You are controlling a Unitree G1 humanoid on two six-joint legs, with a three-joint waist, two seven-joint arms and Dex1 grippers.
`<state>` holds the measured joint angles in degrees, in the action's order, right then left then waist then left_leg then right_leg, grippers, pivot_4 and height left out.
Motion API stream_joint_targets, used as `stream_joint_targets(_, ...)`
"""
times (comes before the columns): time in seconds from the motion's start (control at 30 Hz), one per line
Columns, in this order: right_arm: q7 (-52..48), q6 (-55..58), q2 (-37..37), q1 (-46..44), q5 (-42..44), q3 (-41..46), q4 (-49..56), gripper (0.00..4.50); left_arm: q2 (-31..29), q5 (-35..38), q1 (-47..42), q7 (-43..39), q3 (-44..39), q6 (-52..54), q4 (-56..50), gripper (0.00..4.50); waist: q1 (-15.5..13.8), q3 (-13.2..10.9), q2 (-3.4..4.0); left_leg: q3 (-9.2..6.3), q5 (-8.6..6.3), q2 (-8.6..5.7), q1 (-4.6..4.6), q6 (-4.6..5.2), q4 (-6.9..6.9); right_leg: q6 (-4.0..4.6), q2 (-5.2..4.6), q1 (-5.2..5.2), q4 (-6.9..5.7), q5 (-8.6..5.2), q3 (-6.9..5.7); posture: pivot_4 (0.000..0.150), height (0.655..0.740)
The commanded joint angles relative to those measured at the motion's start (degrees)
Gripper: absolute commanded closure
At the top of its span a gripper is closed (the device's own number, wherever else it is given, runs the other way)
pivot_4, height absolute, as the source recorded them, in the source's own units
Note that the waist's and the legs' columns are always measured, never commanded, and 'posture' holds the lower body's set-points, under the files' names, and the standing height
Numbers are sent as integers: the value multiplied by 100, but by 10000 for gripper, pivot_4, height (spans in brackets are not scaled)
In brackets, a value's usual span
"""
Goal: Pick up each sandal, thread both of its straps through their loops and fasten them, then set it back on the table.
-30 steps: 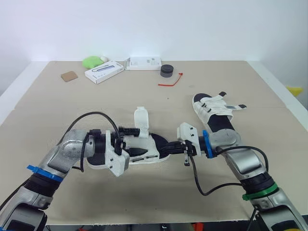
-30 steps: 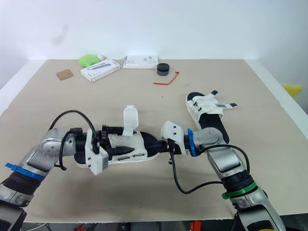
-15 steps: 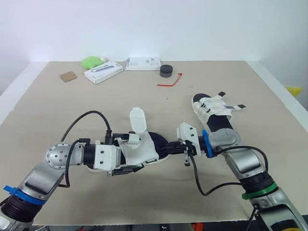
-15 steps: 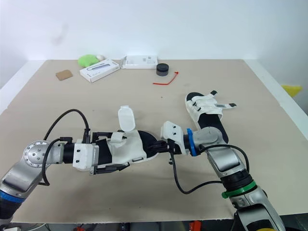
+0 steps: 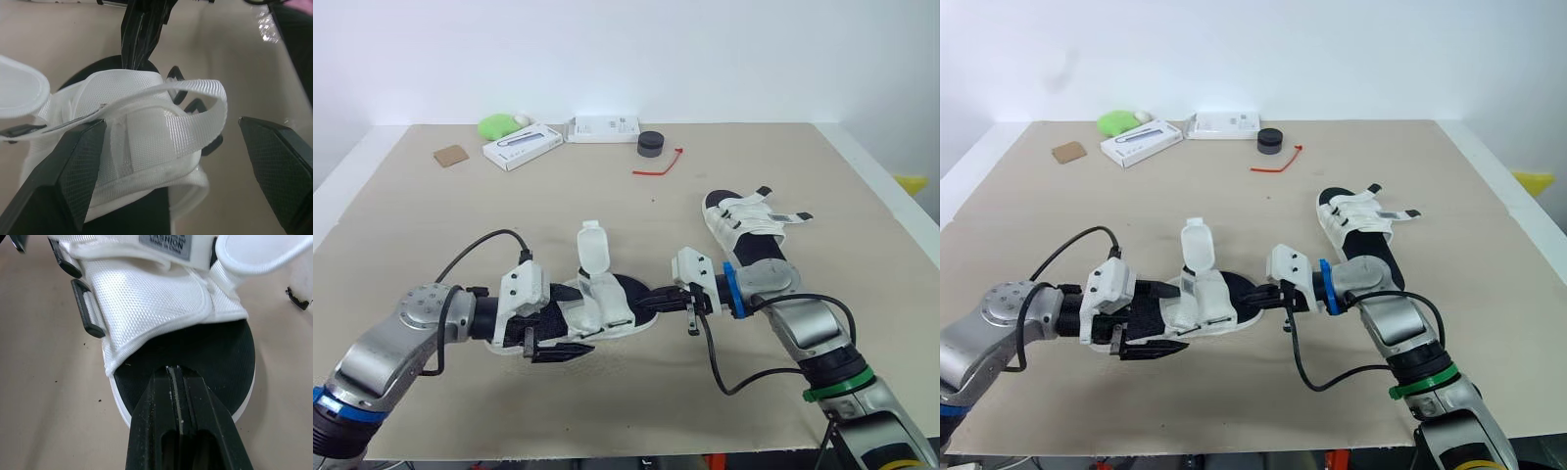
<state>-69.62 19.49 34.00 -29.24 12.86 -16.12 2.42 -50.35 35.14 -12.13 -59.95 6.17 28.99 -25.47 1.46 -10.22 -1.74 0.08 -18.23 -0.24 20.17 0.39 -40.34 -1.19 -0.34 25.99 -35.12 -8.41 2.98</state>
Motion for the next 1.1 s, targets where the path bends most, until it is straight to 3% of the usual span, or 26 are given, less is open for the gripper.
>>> stream_joint_targets(0.03,-34,-89,-13,-131,-17,-12,21,45000,-206,558,-1,-189,-360,562,-234,230,1,0,0,0,0,0,-1,0,0,1,1,0,0,-1,0,1500,7400)
stream_joint_targets(0.3,-43,-93,-50,-144,-33,-21,-4,45000,-151,1694,-254,296,-893,2096,-6,230,0,-1,0,-2,0,1,0,0,0,5,3,1,-2,-4,-2,1500,7400)
stream_joint_targets(0.7,-63,-87,-107,-152,-54,-37,-5,45000,802,4409,-1150,2649,-1388,4715,1040,230,5,-1,-2,-11,-2,0,0,-4,0,8,0,2,-6,-1,-1,1500,7400)
stream_joint_targets(0.9,-61,-81,-97,-142,-43,-45,15,45000,864,5730,-1258,3810,-1341,5041,1644,230,-2,-1,-3,-15,0,-3,0,-7,0,12,-6,1,-7,2,-5,1500,7400)
stream_joint_targets(1.1,-59,-75,-87,-124,-29,-54,52,45000,1081,6898,-1240,5171,-1044,4512,2043,230,-9,-1,-3,-20,1,-8,0,-12,0,40,-14,0,-8,18,-7,1500,7400)
